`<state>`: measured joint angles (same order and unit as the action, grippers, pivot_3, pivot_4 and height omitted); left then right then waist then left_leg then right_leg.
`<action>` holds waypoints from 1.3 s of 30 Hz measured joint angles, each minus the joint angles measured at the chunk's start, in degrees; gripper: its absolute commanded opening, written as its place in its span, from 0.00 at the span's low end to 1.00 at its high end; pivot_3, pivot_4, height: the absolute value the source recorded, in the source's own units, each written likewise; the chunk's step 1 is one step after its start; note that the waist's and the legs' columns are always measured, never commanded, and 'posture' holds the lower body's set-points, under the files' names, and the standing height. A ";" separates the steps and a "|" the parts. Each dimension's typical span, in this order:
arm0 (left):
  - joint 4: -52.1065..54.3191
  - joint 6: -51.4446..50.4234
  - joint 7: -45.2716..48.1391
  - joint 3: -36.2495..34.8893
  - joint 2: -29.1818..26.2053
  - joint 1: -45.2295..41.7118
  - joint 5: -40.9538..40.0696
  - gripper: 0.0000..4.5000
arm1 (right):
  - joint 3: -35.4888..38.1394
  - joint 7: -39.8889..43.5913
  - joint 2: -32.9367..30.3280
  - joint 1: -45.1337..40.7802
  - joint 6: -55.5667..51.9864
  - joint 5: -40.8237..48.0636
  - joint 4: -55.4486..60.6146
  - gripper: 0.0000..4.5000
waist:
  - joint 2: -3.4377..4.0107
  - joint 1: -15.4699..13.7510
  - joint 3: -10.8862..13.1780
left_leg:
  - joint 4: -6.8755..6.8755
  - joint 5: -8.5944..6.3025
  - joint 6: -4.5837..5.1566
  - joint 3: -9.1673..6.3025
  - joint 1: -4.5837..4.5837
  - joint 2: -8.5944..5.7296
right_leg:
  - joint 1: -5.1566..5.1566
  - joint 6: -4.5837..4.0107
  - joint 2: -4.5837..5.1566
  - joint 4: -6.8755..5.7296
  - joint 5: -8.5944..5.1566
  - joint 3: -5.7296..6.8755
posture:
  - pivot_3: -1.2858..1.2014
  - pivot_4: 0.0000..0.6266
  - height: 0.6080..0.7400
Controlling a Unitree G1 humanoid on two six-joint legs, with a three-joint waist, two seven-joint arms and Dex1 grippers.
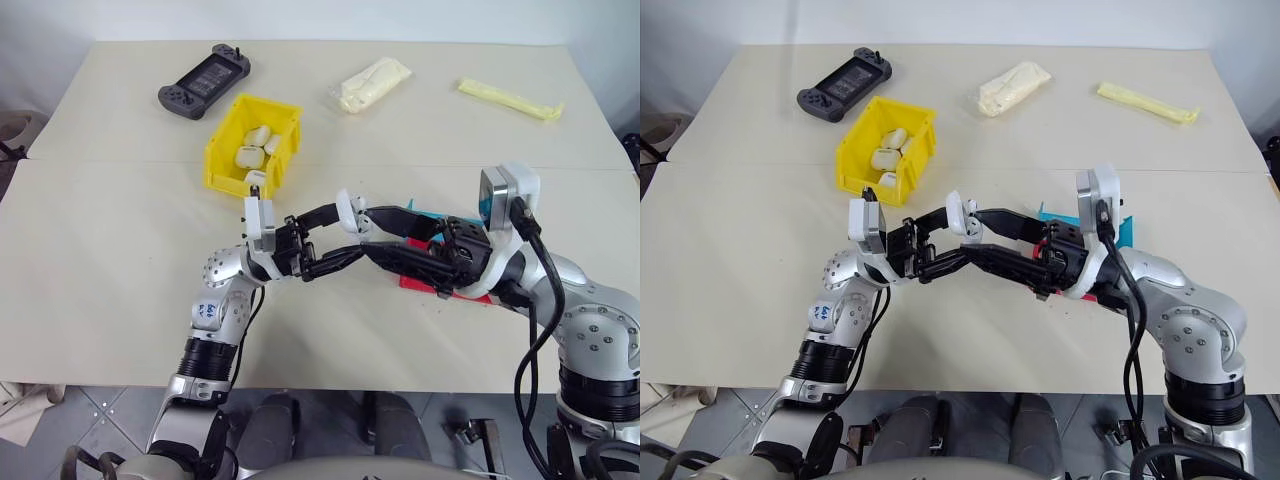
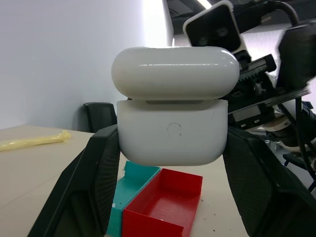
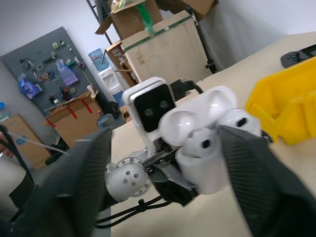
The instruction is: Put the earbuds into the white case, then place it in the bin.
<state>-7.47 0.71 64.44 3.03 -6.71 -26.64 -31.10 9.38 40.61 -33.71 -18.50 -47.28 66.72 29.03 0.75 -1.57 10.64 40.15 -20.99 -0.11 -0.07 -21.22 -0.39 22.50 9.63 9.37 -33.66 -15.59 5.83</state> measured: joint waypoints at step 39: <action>2.75 -8.68 -1.26 13.16 -13.96 -4.16 20.17 0.62 | -15.73 15.51 -6.11 -4.81 15.84 -33.43 -9.48 0.00 | -0.02 0.13 0.01 | -0.06 -0.01 0.01 0.03 0.00 0.02 | 0.02 0.01 -0.01 0.03 0.00 0.01 | 0.52 0.24 1.00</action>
<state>-4.72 -7.98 63.18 16.18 -20.66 -30.80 -10.93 -6.35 56.12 -39.82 -23.31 -31.45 33.28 19.54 0.73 -1.44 10.65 40.09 -21.00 -0.10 -0.03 -21.22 -0.36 22.52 9.64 9.36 -33.63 -15.59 5.84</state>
